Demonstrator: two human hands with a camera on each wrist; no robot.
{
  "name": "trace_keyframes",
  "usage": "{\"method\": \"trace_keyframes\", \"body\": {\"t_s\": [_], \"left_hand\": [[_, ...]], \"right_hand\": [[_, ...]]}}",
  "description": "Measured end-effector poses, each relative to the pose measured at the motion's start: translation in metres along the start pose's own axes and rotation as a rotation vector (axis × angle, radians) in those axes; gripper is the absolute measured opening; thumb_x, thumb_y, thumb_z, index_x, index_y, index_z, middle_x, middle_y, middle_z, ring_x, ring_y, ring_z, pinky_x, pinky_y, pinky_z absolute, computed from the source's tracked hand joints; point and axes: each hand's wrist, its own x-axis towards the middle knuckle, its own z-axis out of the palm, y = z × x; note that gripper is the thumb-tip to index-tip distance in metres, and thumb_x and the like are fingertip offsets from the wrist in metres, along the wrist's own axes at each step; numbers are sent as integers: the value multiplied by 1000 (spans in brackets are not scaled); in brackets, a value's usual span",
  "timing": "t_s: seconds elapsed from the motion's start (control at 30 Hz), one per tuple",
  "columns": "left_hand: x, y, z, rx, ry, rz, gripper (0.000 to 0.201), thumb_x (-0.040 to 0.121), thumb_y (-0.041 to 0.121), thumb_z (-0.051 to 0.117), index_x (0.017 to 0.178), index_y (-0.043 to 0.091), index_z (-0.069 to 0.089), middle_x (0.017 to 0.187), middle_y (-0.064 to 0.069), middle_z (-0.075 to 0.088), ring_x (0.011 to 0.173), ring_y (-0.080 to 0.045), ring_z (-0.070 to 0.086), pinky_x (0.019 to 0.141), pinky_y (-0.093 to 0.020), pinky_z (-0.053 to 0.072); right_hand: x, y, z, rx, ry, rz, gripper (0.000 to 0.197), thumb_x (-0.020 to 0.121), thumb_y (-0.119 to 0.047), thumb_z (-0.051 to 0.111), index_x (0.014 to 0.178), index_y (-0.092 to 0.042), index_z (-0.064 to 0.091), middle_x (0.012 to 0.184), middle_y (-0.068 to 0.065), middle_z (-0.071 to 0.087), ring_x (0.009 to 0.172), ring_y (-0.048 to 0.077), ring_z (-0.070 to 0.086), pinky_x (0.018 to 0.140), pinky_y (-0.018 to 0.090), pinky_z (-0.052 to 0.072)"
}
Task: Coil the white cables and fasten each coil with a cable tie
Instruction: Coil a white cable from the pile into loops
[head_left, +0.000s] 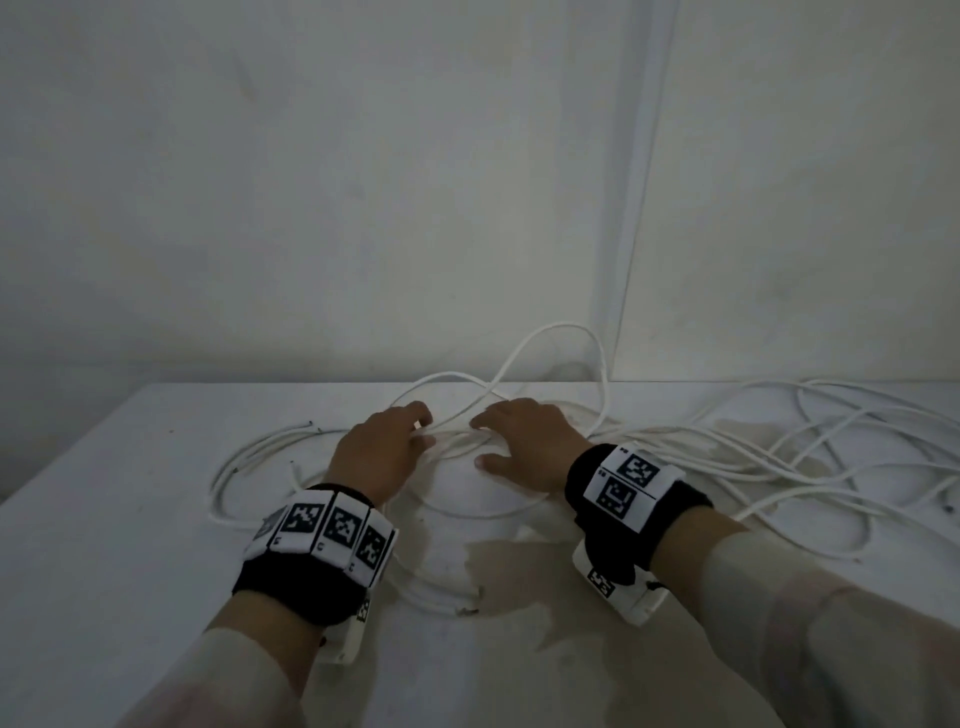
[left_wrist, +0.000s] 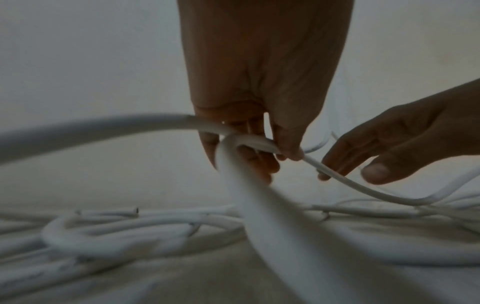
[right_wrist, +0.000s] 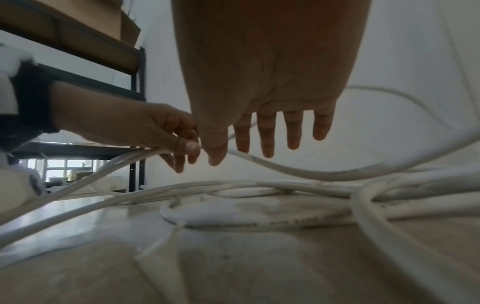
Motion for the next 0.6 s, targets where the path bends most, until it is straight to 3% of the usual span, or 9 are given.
{"method": "trace_keyframes", "body": {"t_s": [0.17,0.3,0.37,0.43,0.47,0.53,0.6], "left_hand": [[-15,10,-5,-162,113,121,29,91,21,55,120,18,57,112,-6,63,102,-23,58,83,-30,42],[-31,-6,-11,-186,149,103,28,90,24,52,118,20,57,102,-4,68,93,-25,63,78,-31,46],[-40,-18,-14,-183,166,67,24,94,27,48,111,17,61,95,-4,70,91,-23,65,77,-26,44],[-49,-29,-18,-237,168,24,13,93,23,51,92,20,63,74,3,69,76,-14,65,62,-10,39],[-55,-32,-21,-257,174,11,14,93,22,52,81,23,59,64,7,65,67,-9,61,58,-9,37],[-65,-39,-26,-305,200,-7,24,93,24,52,69,21,54,56,4,60,56,-8,55,57,-15,37],[-76,-45,-33,-356,215,-43,28,94,26,49,71,12,55,58,-4,59,53,-14,55,56,-22,39]], "right_hand": [[-2,-14,-5,206,134,11,25,96,-26,43,115,-12,52,116,10,59,109,27,51,88,34,35],[-15,-11,-23,413,349,-81,18,97,-16,43,99,-3,55,88,10,54,79,21,47,69,30,30],[-20,-10,-35,400,413,-115,20,97,-14,42,100,1,55,88,13,55,78,19,45,66,28,27],[-25,-8,-48,390,479,-111,21,97,-14,41,100,2,54,88,16,56,77,20,45,67,30,28],[-28,-6,-55,398,529,-91,21,97,-15,41,100,1,55,85,14,55,76,20,45,67,30,28],[-33,0,-69,417,638,-28,20,97,-16,43,99,0,55,80,8,51,74,21,44,65,29,28],[-39,12,-84,416,708,52,21,97,-17,42,100,-1,55,80,8,50,74,22,44,64,28,27]]}}
